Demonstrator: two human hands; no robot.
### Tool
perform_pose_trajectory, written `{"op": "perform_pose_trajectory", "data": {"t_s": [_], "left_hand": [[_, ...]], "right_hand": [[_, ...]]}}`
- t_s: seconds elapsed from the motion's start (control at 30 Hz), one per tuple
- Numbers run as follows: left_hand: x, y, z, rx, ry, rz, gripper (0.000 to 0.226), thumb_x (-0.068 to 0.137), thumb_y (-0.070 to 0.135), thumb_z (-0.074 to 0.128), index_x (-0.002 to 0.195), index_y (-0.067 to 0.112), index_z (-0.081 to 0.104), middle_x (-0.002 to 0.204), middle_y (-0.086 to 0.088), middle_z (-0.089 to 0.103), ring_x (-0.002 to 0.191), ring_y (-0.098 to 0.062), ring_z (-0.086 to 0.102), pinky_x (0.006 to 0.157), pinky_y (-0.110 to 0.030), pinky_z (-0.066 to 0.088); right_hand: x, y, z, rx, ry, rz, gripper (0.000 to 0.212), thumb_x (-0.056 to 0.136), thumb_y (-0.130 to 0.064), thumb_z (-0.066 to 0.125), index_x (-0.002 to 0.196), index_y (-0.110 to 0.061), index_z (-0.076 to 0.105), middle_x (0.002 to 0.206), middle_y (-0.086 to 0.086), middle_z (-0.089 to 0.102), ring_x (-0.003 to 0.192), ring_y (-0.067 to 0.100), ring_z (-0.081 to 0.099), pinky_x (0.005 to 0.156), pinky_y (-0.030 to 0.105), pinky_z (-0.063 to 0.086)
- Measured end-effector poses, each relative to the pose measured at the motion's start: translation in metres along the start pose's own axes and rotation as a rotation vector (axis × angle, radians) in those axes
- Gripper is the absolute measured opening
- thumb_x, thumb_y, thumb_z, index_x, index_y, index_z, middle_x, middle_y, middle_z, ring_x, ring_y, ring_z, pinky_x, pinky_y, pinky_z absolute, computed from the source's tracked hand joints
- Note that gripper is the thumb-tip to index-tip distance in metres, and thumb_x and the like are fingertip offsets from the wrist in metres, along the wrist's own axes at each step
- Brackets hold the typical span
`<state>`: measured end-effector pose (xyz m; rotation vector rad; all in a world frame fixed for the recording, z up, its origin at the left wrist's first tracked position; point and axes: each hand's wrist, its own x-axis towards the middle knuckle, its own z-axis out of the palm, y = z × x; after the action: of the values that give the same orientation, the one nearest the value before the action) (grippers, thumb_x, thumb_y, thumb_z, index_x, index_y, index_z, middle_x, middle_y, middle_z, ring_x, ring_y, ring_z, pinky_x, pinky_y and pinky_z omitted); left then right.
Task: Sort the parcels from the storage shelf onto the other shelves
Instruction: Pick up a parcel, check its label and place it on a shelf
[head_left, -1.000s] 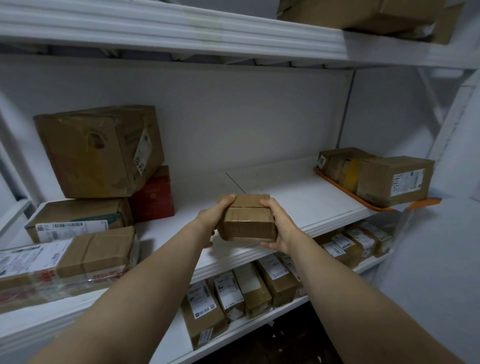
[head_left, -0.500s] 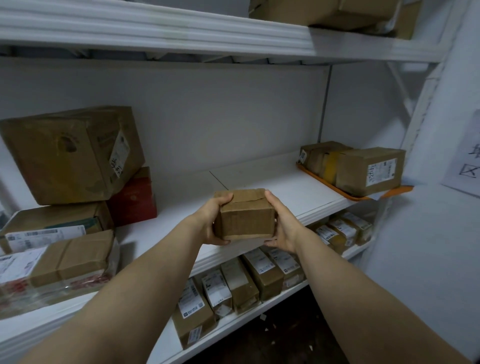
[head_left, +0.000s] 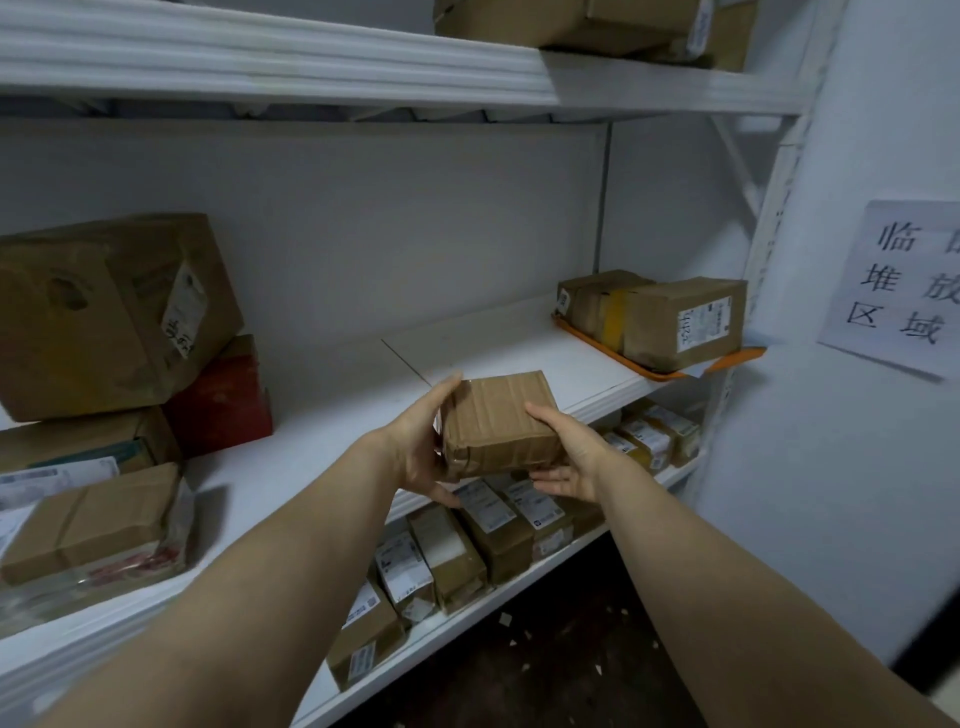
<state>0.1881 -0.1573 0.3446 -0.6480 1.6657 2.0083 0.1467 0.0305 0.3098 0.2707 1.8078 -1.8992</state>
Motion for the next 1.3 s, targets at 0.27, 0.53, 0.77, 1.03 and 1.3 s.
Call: {"op": "perform_pose_trajectory", "data": {"t_s": [0.27, 0.53, 0.77, 1.03, 1.3], "left_hand": [[0.019, -0.032, 0.024, 0.187, -0.153, 0.112, 0.043, 0.075, -0.017, 0.063, 0.109, 0.01, 0.06, 0.11, -0.012, 0.064, 0.101, -0.029, 0.062, 0.077, -0.04, 0.058], [0.016, -0.1, 0.013, 0.114, 0.073, 0.097, 0.04, 0.086, -0.019, 0.04, 0.095, 0.018, 0.055, 0.087, -0.011, 0.056, 0.081, -0.028, 0.056, 0.084, -0.049, 0.046], [-0.011, -0.154, -0.009, -0.47, 0.222, 0.091, 0.01, 0.074, 0.005, 0.041, 0.077, 0.008, 0.05, 0.08, -0.011, 0.049, 0.075, -0.026, 0.052, 0.08, -0.041, 0.048], [-0.007, -0.197, -0.079, -0.359, 0.341, -0.1, 0.089, 0.044, 0.05, 0.087, 0.123, 0.026, 0.055, 0.116, -0.007, 0.065, 0.104, -0.027, 0.061, 0.071, -0.045, 0.055], [-0.028, -0.223, -0.155, -0.444, 0.445, -0.097, 0.046, 0.076, 0.021, 0.076, 0.118, 0.015, 0.06, 0.107, -0.009, 0.07, 0.096, -0.027, 0.066, 0.076, -0.045, 0.051]], "right_hand": [[-0.013, 0.022, -0.047, 0.069, -0.065, 0.164, 0.085, 0.066, -0.087, 0.049, 0.116, -0.02, 0.064, 0.117, 0.012, 0.065, 0.106, 0.034, 0.06, 0.085, 0.05, 0.051], [-0.018, 0.074, -0.034, -0.061, -0.2, 0.255, 0.046, 0.081, -0.045, 0.065, 0.118, -0.018, 0.057, 0.112, 0.015, 0.065, 0.093, 0.029, 0.064, 0.069, 0.035, 0.051], [-0.01, 0.122, 0.029, -0.073, -0.278, 0.21, 0.028, 0.081, -0.016, 0.074, 0.106, -0.009, 0.064, 0.105, 0.011, 0.067, 0.096, 0.022, 0.064, 0.076, 0.034, 0.056], [-0.017, 0.163, 0.098, -0.696, -0.273, -0.074, 0.12, 0.055, -0.029, 0.092, 0.15, -0.025, 0.019, 0.138, 0.0, 0.03, 0.134, 0.021, 0.032, 0.108, 0.032, 0.034], [-0.009, 0.186, 0.159, -0.537, -0.283, 0.212, 0.038, 0.094, -0.033, 0.058, 0.129, -0.018, 0.051, 0.116, 0.0, 0.048, 0.118, 0.024, 0.049, 0.092, 0.039, 0.048]]}}
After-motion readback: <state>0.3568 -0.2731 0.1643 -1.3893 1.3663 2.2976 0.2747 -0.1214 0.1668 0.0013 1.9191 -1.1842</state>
